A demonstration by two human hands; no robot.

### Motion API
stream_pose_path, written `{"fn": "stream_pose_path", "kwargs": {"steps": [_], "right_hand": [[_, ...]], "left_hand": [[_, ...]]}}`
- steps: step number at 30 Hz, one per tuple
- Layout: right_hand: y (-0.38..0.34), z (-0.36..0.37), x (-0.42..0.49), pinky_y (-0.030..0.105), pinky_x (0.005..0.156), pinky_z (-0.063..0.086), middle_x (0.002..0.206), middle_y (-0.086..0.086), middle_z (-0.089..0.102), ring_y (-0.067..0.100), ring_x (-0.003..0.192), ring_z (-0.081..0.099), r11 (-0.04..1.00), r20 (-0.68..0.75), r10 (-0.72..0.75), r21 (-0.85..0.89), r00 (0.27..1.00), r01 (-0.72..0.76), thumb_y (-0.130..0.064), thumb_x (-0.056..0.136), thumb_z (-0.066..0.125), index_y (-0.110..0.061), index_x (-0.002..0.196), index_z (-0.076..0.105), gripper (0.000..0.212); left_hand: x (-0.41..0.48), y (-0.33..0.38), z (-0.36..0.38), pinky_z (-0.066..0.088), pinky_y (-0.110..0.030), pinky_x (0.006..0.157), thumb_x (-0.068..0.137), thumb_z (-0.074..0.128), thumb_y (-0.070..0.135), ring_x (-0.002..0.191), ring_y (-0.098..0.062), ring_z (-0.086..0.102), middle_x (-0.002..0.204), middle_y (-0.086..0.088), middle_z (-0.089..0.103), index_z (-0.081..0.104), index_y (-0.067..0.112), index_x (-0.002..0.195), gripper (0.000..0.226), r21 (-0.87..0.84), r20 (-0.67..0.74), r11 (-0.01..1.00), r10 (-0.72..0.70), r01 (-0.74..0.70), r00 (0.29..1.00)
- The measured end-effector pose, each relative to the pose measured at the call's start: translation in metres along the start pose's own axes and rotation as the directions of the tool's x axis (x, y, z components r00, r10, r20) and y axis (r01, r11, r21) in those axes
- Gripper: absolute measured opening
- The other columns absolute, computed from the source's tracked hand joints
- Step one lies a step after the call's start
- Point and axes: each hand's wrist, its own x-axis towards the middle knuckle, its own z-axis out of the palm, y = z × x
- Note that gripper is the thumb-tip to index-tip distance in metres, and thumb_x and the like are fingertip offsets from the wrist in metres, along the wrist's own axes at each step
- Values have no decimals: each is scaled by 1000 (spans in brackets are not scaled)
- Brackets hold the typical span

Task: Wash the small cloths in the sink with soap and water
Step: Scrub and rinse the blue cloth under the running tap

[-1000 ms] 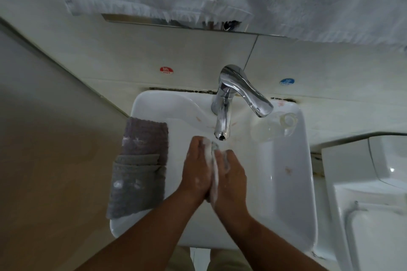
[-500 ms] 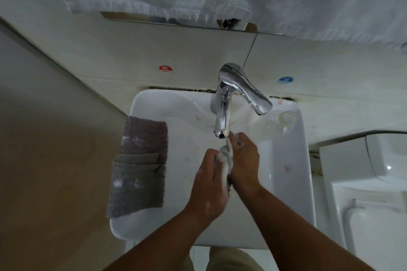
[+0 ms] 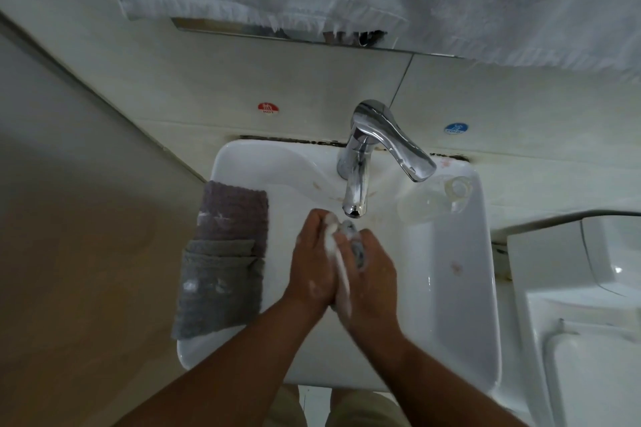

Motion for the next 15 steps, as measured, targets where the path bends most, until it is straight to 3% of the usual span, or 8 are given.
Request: {"fn": "stream_pose_path", "kwargs": {"steps": [3,5,9,12,13,15], "right_hand": [[9,-12,41,13,53,35,59,-7,52,3,54,50,993,-116,114,5,987,-115,-37,100,58,-23,69,46,36],[19,-13,37,13,52,34,57,-5,48,5,51,47,990,-183,128,82,975,-114,-28,101,58,-16,66,44,39],[19,6,-12,11,53,41,65,-7,56,3,57,57,992,-56,95,91,994,-90,-20,102,57,-13,79,56,24],[38,2,28,22,56,38,59,-7,50,3,53,48,969,-82,244,66,966,-239,-25,102,58,-10,70,51,36],[42,-3,40,29,57,37,57,-5,49,5,52,45,953,-81,298,92,951,-290,-27,101,58,-11,67,48,39],[43,-5,37,29,59,38,58,-4,52,6,53,49,958,-77,284,65,956,-279,-30,101,58,-13,67,49,39]], "left_hand": [[-26,-5,9,55,-42,76,103,45,30,83,-15,67,86,-5,65,57,17,92,21,114,84,991,55,-64,995],[-28,-1,9,57,-49,75,102,45,36,83,-23,67,84,-6,64,54,19,88,24,98,149,995,20,-35,989],[6,-8,1,57,-45,79,96,51,43,84,-21,66,88,-2,63,54,22,93,22,198,-35,979,-39,46,999],[-20,-9,8,59,-45,80,104,44,38,86,-18,68,93,-4,65,55,21,97,22,163,109,986,-51,32,993],[-29,-6,10,59,-49,80,103,42,44,86,-20,68,93,-4,65,55,22,96,26,161,162,986,-62,36,985],[-27,-6,8,57,-54,78,95,40,54,85,-24,67,90,-3,65,52,26,92,31,211,150,977,-23,-9,988]]}}
